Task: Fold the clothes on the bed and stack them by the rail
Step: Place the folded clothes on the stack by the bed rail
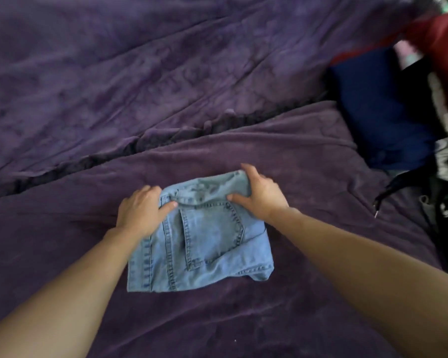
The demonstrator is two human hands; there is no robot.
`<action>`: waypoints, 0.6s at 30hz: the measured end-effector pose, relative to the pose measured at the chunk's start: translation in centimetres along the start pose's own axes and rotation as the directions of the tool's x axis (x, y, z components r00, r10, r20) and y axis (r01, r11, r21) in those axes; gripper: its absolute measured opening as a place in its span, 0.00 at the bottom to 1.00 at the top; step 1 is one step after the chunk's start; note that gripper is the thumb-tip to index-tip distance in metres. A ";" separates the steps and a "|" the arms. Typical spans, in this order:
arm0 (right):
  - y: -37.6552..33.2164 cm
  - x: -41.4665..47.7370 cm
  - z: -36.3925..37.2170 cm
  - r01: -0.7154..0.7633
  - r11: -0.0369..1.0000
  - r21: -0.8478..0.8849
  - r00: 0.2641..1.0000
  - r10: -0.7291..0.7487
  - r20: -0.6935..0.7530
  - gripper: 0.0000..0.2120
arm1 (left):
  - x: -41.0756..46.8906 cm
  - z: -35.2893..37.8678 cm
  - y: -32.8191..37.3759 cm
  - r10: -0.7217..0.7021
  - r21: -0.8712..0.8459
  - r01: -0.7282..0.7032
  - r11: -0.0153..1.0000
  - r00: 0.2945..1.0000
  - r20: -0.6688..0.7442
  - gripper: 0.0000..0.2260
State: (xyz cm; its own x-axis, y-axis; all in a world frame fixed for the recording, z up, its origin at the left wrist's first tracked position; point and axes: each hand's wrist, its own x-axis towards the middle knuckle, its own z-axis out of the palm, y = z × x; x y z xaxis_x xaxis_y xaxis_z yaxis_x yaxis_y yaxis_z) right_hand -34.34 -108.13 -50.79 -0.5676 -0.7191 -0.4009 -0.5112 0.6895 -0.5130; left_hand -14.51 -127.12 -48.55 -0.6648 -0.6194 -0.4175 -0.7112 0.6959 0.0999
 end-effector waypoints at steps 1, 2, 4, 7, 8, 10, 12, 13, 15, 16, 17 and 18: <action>0.3 -1.5 -0.4 0.016 0.999 0.045 0.999 -0.014 -0.044 0.37 | -1.0 -0.6 0.4 0.034 -0.005 -0.035 0.999 0.998 -0.047 0.19; 0.5 -3.1 -0.8 0.026 0.996 0.085 0.995 -0.018 -0.094 0.33 | -2.1 -1.1 0.9 0.076 -0.003 -0.076 0.997 0.992 -0.096 0.17; 1.0 -6.6 -1.7 0.029 0.992 0.122 0.983 -0.007 -0.181 0.28 | -4.0 -2.2 2.1 0.153 0.013 -0.153 0.988 0.975 -0.158 0.14; 1.9 -12.4 -3.0 0.012 0.991 0.130 0.969 0.021 -0.245 0.37 | -7.2 -4.0 4.2 0.239 0.035 -0.236 0.971 0.953 -0.185 0.13; 2.1 -14.4 -3.5 0.006 0.991 0.136 0.967 0.029 -0.254 0.40 | -8.3 -4.5 5.0 0.263 0.033 -0.262 0.965 0.945 -0.196 0.13; 2.6 -18.2 -4.7 -0.008 0.991 0.131 0.959 0.044 -0.280 0.41 | -10.4 -5.9 6.6 0.322 0.018 -0.327 0.945 0.917 -0.236 0.13; 2.9 -22.2 -6.2 -0.009 0.991 0.137 0.942 0.054 -0.330 0.36 | -12.3 -7.5 8.7 0.383 0.026 -0.391 0.920 0.884 -0.269 0.12; 3.1 -24.2 -7.0 -0.012 0.987 0.157 0.929 0.069 -0.363 0.33 | -13.2 -8.3 9.9 0.415 0.034 -0.423 0.906 0.865 -0.284 0.12; 3.4 -27.7 -8.7 -0.036 0.978 0.205 0.897 0.122 -0.425 0.29 | -14.3 -10.0 12.5 0.465 0.041 -0.477 0.878 0.831 -0.305 0.12; 3.8 -29.7 -10.0 -0.046 0.975 0.218 0.872 0.146 -0.467 0.29 | -15.0 -11.1 14.6 0.499 0.049 -0.512 0.858 0.806 -0.320 0.12; 4.1 -31.0 -10.8 -0.049 0.974 0.220 0.854 0.155 -0.497 0.29 | -15.4 -11.9 16.0 0.522 0.055 -0.535 0.843 0.790 -0.321 0.13; 4.7 -32.6 -12.1 -0.052 0.974 0.220 0.832 0.164 -0.530 0.29 | -15.9 -12.9 18.0 0.553 0.070 -0.563 0.824 0.769 -0.322 0.13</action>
State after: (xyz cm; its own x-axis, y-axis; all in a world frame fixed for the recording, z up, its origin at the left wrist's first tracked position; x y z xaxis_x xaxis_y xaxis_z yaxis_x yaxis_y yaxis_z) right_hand -26.01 -80.40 -30.97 -0.8981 -0.4395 -0.0159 -0.3265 0.6904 -0.6455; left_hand -19.69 -109.50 -28.43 -0.9777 -0.2085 0.0250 -0.1956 0.9473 0.2537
